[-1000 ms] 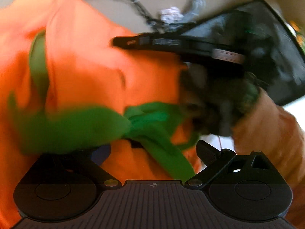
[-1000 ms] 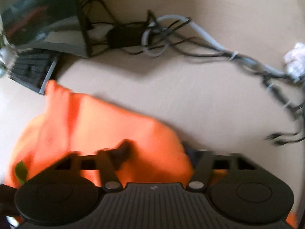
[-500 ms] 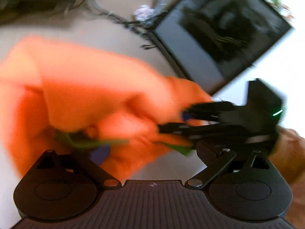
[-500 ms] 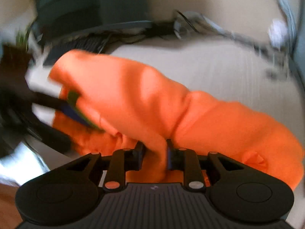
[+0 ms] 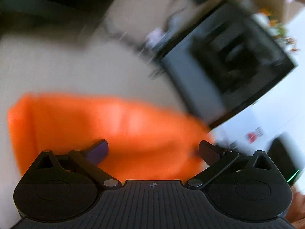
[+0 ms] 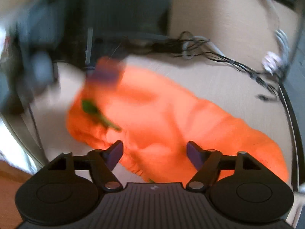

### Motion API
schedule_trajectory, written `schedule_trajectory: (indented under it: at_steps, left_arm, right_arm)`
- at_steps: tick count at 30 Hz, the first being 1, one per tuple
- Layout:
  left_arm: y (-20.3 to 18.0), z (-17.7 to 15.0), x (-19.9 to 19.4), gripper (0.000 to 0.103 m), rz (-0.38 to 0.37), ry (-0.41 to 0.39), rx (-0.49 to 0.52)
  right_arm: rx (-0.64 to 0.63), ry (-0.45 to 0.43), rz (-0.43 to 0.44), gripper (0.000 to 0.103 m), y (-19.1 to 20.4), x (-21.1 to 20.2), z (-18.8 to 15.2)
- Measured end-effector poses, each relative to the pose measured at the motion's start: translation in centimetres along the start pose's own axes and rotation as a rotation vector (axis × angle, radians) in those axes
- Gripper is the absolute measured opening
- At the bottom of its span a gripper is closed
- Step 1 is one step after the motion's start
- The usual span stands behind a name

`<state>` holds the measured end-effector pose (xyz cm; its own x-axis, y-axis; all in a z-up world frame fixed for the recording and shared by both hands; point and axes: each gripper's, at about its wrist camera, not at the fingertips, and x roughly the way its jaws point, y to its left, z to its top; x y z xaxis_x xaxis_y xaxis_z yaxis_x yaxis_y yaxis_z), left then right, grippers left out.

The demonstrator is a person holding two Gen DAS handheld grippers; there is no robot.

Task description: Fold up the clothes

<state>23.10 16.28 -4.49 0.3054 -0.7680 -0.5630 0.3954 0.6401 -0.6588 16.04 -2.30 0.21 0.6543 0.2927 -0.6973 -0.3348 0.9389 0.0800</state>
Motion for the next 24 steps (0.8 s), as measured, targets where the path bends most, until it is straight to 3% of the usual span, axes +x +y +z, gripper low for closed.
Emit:
schedule_trajectory:
  at_steps: [3, 5, 10, 13, 15, 19, 24]
  left_arm:
    - [0.9, -2.3, -0.2, 0.103, -0.002, -0.029, -0.014]
    - [1.3, -2.3, 0.0, 0.103, -0.008, -0.058, -0.055]
    - [2.6, -1.8, 0.4, 0.103, -0.036, -0.127, -0.202]
    - [3.1, -0.3, 0.9, 0.103, -0.020, -0.166, -0.250]
    - [3.3, 1.1, 1.7, 0.103, 0.006, -0.195, -0.278]
    - [3.1, 3.2, 3.4, 0.103, 0.032, -0.213, -0.334]
    - [2.0, 2.9, 4.1, 0.103, 0.037, -0.157, -0.244]
  right_arm:
    - [0.191, -0.119, -0.049, 0.085, -3.3, -4.3, 2.0]
    - [0.257, -0.128, -0.131, 0.085, -4.6, -4.3, 2.7]
    - [0.171, 0.122, -0.264, 0.088, -5.4, 2.8, -1.2]
    - [0.233, 0.105, -0.243, 0.102, -7.4, 4.6, -2.1]
    - [0.224, 0.103, -0.244, 0.102, -9.2, 6.0, -0.4]
    - [0.091, 0.088, -0.331, 0.102, -11.5, 10.0, 3.1]
    - [0.054, 0.062, -0.436, 0.102, -10.9, 10.3, 3.7]
